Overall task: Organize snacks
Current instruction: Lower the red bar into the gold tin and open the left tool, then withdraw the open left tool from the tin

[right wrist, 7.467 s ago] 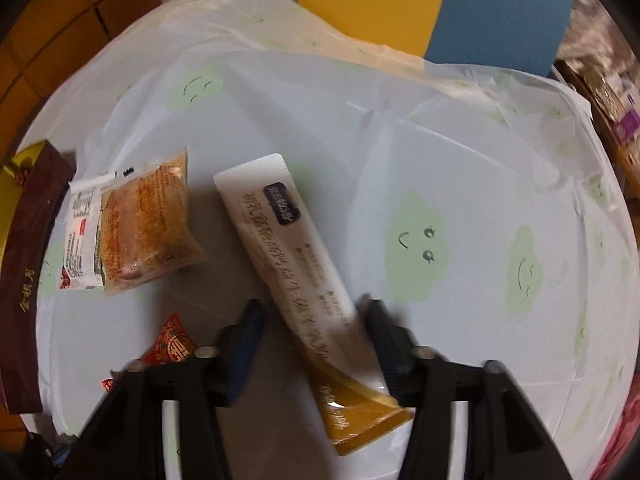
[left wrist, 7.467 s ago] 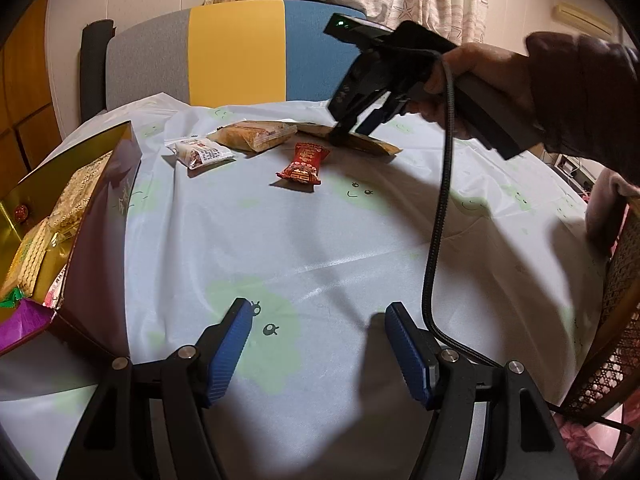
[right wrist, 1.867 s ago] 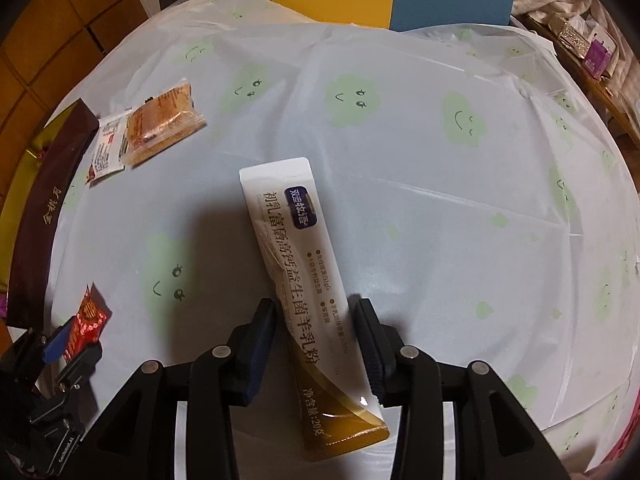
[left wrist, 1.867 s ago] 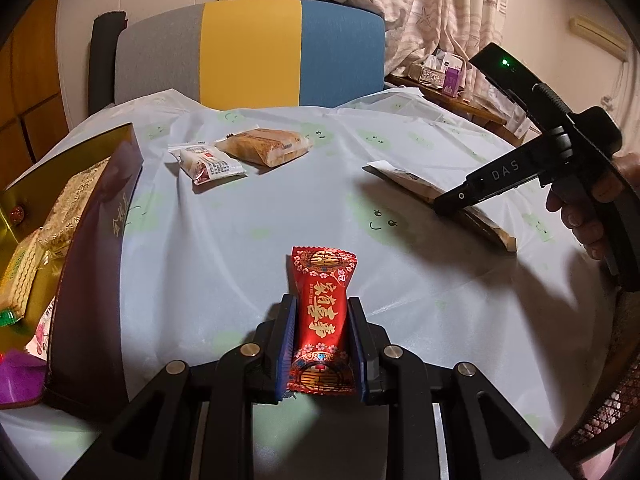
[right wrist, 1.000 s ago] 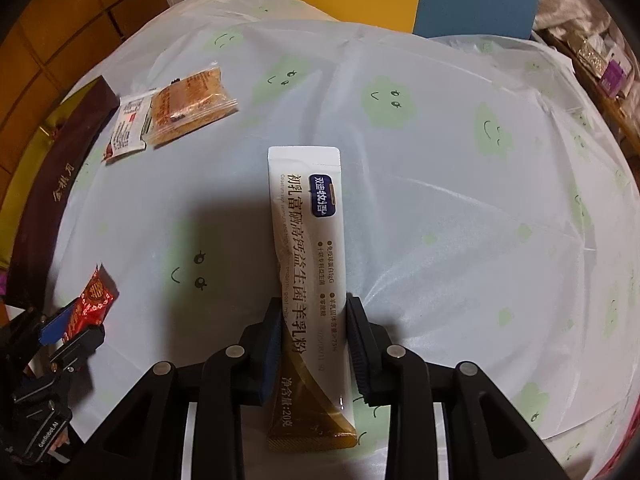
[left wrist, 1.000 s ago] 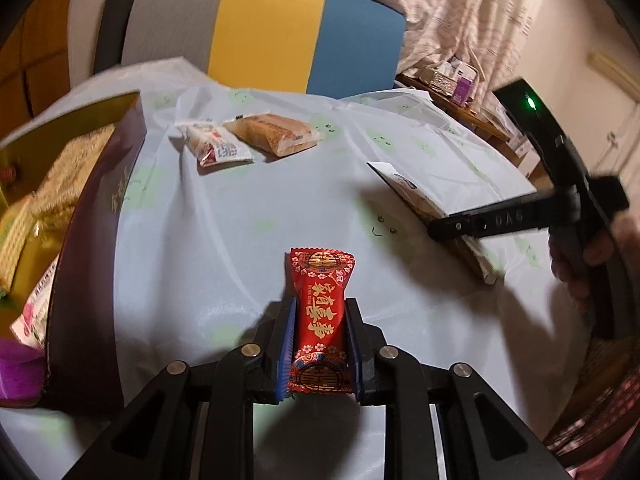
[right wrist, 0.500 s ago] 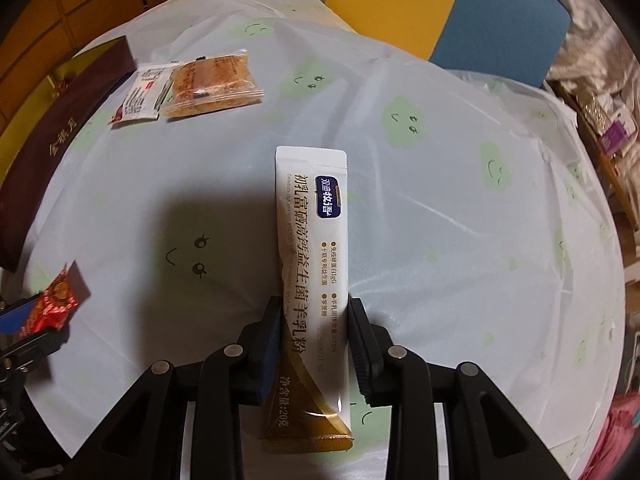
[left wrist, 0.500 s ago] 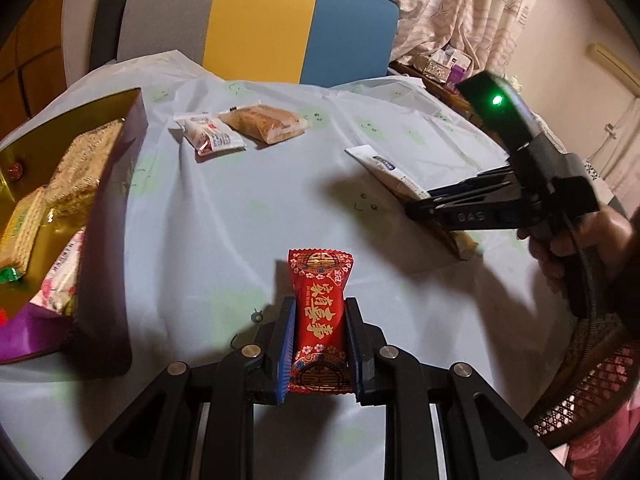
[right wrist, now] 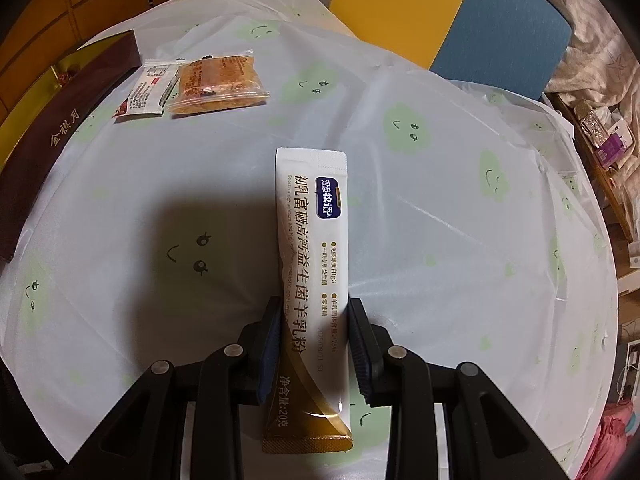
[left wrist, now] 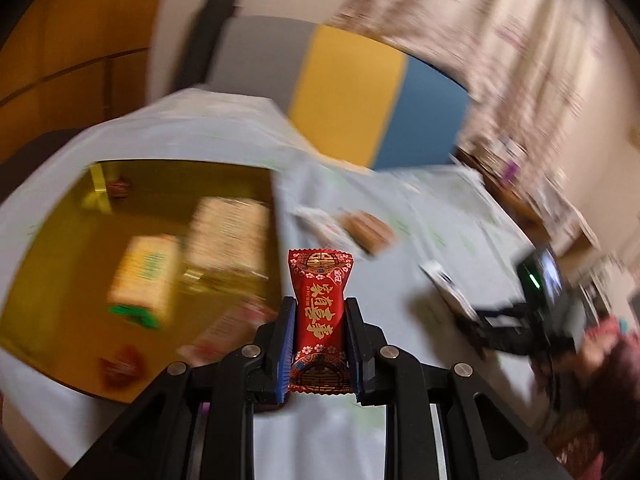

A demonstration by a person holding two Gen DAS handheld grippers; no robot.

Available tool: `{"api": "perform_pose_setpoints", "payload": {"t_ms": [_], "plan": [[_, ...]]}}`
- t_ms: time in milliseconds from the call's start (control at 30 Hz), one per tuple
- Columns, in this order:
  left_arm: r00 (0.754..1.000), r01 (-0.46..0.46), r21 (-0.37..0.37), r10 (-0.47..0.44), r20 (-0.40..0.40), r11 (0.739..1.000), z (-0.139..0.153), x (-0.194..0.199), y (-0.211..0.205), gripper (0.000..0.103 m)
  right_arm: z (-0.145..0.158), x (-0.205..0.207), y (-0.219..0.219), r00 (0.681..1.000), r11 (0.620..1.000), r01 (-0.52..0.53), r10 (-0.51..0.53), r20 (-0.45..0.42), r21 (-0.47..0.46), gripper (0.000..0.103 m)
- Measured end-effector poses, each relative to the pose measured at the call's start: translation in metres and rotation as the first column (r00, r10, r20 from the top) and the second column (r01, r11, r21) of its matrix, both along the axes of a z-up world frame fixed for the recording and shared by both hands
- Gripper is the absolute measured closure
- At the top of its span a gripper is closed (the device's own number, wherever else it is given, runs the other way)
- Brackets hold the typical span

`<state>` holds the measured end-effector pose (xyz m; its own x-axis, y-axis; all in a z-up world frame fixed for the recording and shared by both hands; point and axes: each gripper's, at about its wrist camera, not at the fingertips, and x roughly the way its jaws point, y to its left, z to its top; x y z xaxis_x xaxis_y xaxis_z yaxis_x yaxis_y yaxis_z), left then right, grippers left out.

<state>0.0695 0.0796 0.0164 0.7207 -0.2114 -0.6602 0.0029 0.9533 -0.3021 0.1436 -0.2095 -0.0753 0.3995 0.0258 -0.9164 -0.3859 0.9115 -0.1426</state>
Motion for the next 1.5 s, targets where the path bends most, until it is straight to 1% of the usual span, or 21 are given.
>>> {"api": "perform_pose_setpoints", "payload": {"t_ms": [100,200,333,433,600,667,733,767,867,933,1000,1200,1367,1500], "plan": [[0.995,-0.102,-0.020,0.102,-0.022,0.995,-0.002,0.005,0.040,0.080,0.000,-0.003,0.002,1.000,1.000,-0.006,0.006,0.008,-0.012,0.071],[0.984,-0.171,-0.055,0.168,-0.058,0.984,-0.012,0.008,0.069,0.080,0.001,-0.006,0.003,1.000,1.000,-0.013,0.013,0.014,-0.022,0.071],[0.974,-0.219,-0.058,0.215,-0.075,0.974,-0.019,0.008,0.088,0.080,0.000,-0.004,0.002,1.000,1.000,-0.013,0.013,0.013,-0.021,0.071],[0.971,-0.219,-0.053,0.213,-0.109,0.974,-0.027,0.011,0.091,0.079,-0.001,-0.004,0.003,1.000,1.000,-0.015,0.016,0.013,-0.022,0.071],[0.970,-0.199,-0.018,0.194,-0.147,0.980,-0.043,0.013,0.086,0.079,-0.001,-0.005,0.003,1.000,1.000,-0.015,0.015,0.013,-0.023,0.071],[0.970,-0.194,-0.014,0.190,-0.152,0.981,-0.047,0.014,0.082,0.079,-0.001,-0.005,0.003,1.000,1.000,-0.015,0.016,0.014,-0.023,0.071],[0.969,-0.191,0.013,0.190,-0.158,0.982,-0.050,0.016,0.080,0.079,-0.001,-0.004,0.002,1.000,1.000,-0.014,0.014,0.013,-0.021,0.071],[0.967,-0.195,0.026,0.196,-0.161,0.981,-0.052,0.017,0.079,0.076,-0.001,-0.004,0.003,1.000,1.000,-0.014,0.015,0.013,-0.022,0.071],[0.963,-0.205,0.032,0.207,-0.174,0.978,-0.056,0.018,0.080,0.069,-0.001,-0.004,0.002,1.000,1.000,-0.015,0.015,0.012,-0.021,0.071],[0.963,-0.198,0.052,0.204,-0.174,0.979,-0.058,0.017,0.079,0.069,-0.001,-0.004,0.003,1.000,1.000,-0.014,0.014,0.012,-0.021,0.071],[0.965,-0.193,0.073,0.202,-0.170,0.979,-0.059,0.016,0.077,0.069,-0.001,-0.004,0.003,1.000,1.000,-0.015,0.015,0.013,-0.023,0.071],[0.967,-0.190,0.102,0.204,-0.153,0.977,-0.056,0.013,0.073,0.069,-0.001,-0.004,0.002,1.000,1.000,-0.016,0.016,0.014,-0.023,0.071],[0.974,-0.188,0.140,0.203,-0.105,0.972,-0.043,0.008,0.068,0.069,-0.001,-0.004,0.002,1.000,1.000,-0.016,0.017,0.015,-0.024,0.071],[0.980,-0.172,0.154,0.184,-0.072,0.973,-0.032,0.003,0.059,0.069,0.000,-0.004,0.002,1.000,1.000,-0.016,0.017,0.015,-0.024,0.071]]}}
